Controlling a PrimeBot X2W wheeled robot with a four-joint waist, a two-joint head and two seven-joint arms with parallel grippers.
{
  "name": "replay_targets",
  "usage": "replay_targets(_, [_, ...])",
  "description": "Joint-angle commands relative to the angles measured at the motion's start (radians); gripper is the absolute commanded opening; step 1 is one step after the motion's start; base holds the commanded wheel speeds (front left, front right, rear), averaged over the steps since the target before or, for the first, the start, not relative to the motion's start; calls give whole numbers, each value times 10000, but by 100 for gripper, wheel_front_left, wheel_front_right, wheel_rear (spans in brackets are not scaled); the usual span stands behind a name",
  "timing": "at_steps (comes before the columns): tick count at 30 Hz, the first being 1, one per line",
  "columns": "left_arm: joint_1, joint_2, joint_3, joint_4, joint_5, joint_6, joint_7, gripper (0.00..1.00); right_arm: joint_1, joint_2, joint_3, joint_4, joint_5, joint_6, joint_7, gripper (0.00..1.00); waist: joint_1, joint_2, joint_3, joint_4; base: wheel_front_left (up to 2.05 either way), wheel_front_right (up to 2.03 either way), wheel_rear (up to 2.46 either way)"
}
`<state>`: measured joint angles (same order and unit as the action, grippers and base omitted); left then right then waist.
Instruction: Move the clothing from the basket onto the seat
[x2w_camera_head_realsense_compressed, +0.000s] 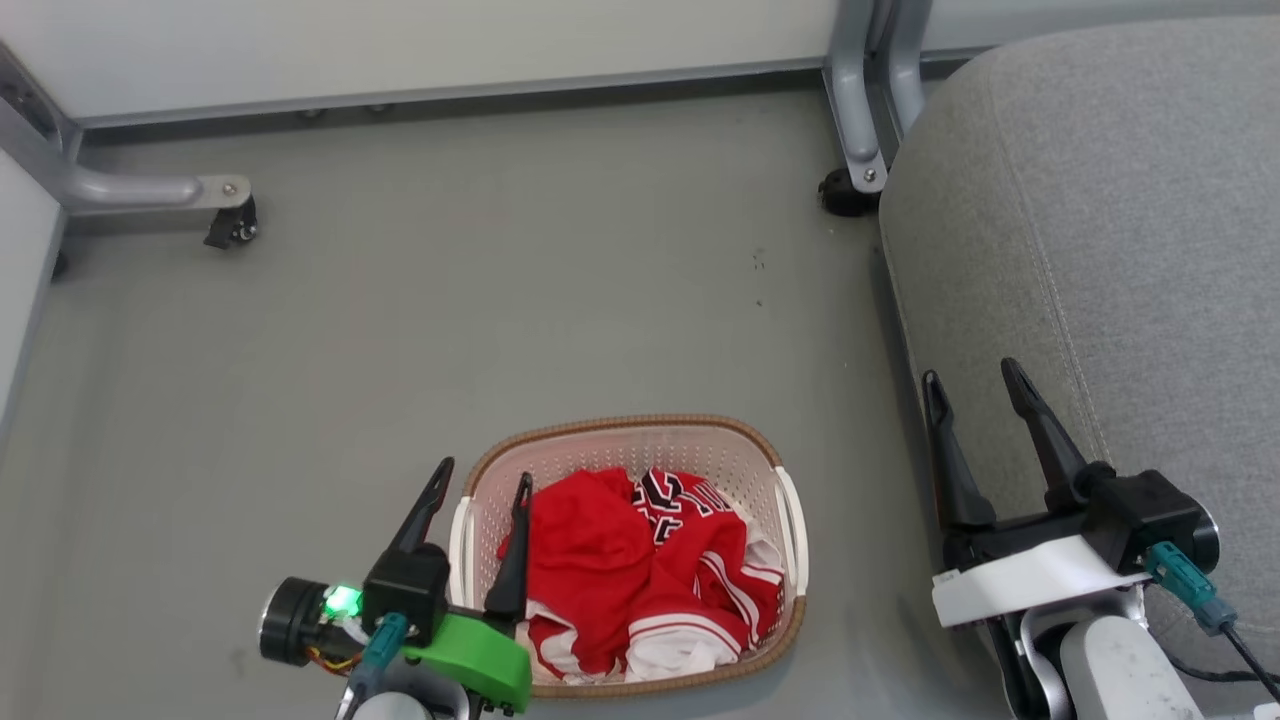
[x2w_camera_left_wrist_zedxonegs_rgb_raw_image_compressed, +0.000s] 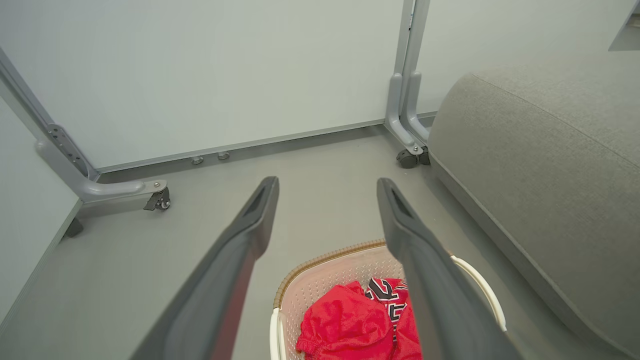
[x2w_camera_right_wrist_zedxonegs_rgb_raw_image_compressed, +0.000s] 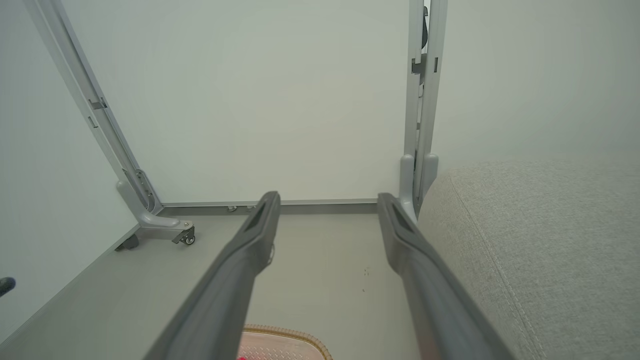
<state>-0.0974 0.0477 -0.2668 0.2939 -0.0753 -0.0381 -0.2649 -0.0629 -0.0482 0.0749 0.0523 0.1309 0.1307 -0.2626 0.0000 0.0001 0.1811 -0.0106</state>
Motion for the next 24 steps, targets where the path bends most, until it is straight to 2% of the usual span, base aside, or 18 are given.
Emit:
replay_targets(1, [-371,50,-126,243,177,-89,7,100,-241,-37,-51,-57,-47,1,-35,100,0,-1,870,-234,0,0,0])
replay_targets(5, [-1268,96,-612,1197,731,-335,7,100,-777,-37,-102,-137,-93,1,-35,100,0,-1,1829,-381,0,0,0])
replay_targets(12, [-3231,467,-2030,3354,1813,-629,8,100,-1641,-36,-176,-344,-230,1,-35,100,0,-1,3308,-690,0,0,0])
replay_targets(24, [-6301,1362,-3630,6583,2502,-903,6,100,-3340,-28,230,-799,384,1,-35,100,0,-1,5804,-1972,0,0,0])
